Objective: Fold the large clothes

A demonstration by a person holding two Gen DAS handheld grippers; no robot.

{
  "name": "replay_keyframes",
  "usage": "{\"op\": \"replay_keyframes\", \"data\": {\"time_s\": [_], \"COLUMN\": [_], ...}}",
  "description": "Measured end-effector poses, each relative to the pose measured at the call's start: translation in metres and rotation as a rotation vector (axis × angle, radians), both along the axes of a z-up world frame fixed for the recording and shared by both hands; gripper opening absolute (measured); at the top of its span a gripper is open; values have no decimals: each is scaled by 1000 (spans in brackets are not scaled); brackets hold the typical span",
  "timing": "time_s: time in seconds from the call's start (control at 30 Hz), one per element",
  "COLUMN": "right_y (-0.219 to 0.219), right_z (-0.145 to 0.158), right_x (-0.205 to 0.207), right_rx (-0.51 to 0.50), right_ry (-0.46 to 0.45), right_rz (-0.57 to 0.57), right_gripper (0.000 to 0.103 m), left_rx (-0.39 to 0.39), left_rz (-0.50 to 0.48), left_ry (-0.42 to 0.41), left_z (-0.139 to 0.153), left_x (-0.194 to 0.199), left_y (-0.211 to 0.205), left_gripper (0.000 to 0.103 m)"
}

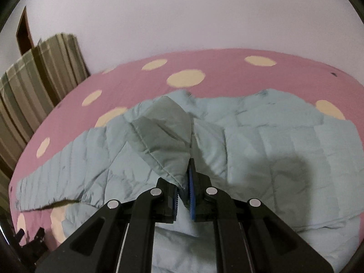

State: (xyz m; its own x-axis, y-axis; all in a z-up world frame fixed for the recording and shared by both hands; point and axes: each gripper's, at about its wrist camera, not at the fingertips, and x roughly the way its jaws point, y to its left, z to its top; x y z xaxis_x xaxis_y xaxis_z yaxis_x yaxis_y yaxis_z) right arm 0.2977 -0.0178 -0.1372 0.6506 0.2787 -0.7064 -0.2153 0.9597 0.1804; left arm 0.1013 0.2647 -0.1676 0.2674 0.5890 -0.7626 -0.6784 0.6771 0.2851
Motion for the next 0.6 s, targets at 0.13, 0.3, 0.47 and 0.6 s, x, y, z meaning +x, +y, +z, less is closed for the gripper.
{"op": "replay_keyframes", "data": {"time_s": [0.13,0.3,0.47,0.6], "right_y": [17,30,37,25], "right_z": [-21,-39,-24,3], "right_x": [7,11,-3,-30], "right_rx": [-42,-74,-5,80], "right_ry": [86,132,133,95], "right_rz": [63,87,183,249], "right_gripper": [8,15,43,44], "left_rx": [0,0,0,0], "left_rz": [0,0,-1,-1], "left_ry": [0,0,1,0], "left_z": [0,0,1,1], "left_x": [0,0,0,0], "left_y": [-1,-1,0,0], "left_gripper": [101,101,101,101]}}
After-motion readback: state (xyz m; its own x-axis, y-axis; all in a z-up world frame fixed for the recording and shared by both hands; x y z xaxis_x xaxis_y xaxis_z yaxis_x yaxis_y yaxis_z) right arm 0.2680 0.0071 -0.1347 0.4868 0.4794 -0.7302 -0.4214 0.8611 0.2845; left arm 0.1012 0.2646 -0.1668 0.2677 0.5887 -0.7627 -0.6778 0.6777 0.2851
